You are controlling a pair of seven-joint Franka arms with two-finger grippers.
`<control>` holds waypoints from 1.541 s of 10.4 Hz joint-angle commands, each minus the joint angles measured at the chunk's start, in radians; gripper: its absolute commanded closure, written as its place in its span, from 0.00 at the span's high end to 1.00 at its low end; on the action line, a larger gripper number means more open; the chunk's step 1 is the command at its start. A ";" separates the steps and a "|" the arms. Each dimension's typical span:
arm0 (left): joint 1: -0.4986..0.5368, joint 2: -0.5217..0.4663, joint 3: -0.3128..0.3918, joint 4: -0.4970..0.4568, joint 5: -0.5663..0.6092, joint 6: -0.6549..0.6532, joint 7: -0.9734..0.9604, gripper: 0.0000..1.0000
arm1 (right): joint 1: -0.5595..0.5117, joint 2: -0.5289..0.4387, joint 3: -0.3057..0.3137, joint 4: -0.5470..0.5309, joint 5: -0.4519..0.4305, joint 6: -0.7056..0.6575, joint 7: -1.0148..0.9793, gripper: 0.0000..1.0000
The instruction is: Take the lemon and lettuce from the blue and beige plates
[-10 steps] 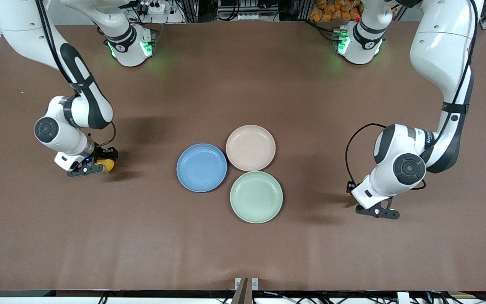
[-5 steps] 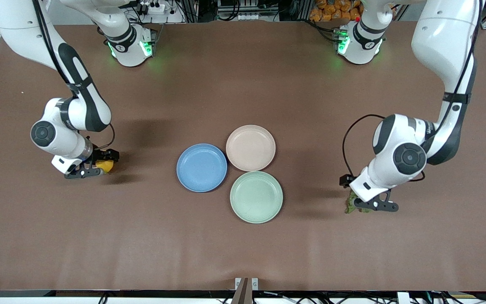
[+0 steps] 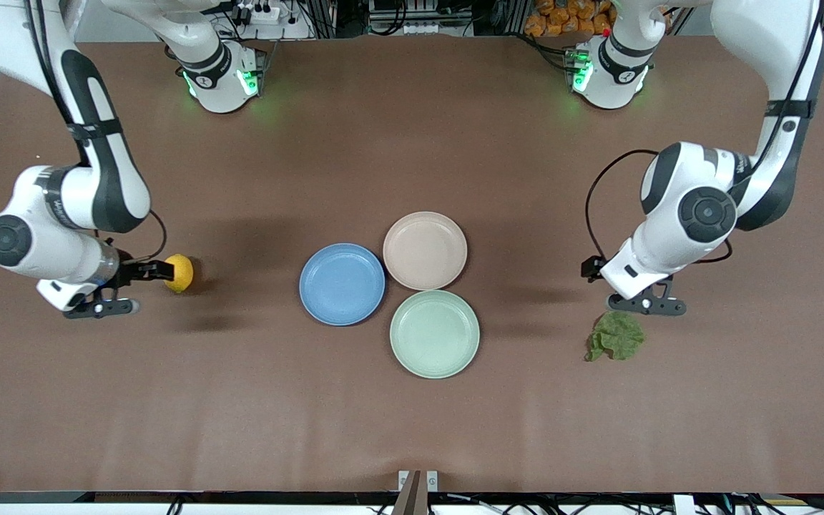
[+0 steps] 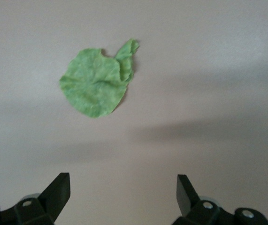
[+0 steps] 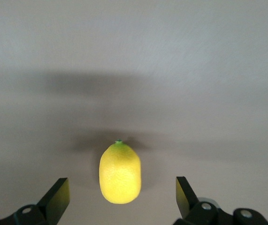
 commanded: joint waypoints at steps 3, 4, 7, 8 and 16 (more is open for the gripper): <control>0.029 -0.189 -0.003 -0.199 -0.023 -0.014 0.017 1.00 | -0.005 -0.060 -0.016 0.311 0.004 -0.436 0.014 1.00; 0.025 -0.201 -0.002 -0.198 -0.023 -0.034 0.017 1.00 | -0.005 -0.069 -0.021 0.360 0.003 -0.487 0.008 1.00; 0.020 -0.269 0.003 -0.186 -0.083 -0.101 0.029 1.00 | 0.026 -0.154 -0.081 0.373 0.007 -0.494 0.012 1.00; 0.017 -0.287 0.004 -0.178 -0.095 -0.101 0.032 1.00 | 0.027 -0.184 -0.079 0.376 0.007 -0.514 0.021 1.00; -0.004 -0.333 0.006 0.159 -0.083 -0.389 0.110 1.00 | 0.072 -0.284 -0.082 0.457 0.004 -0.572 0.196 1.00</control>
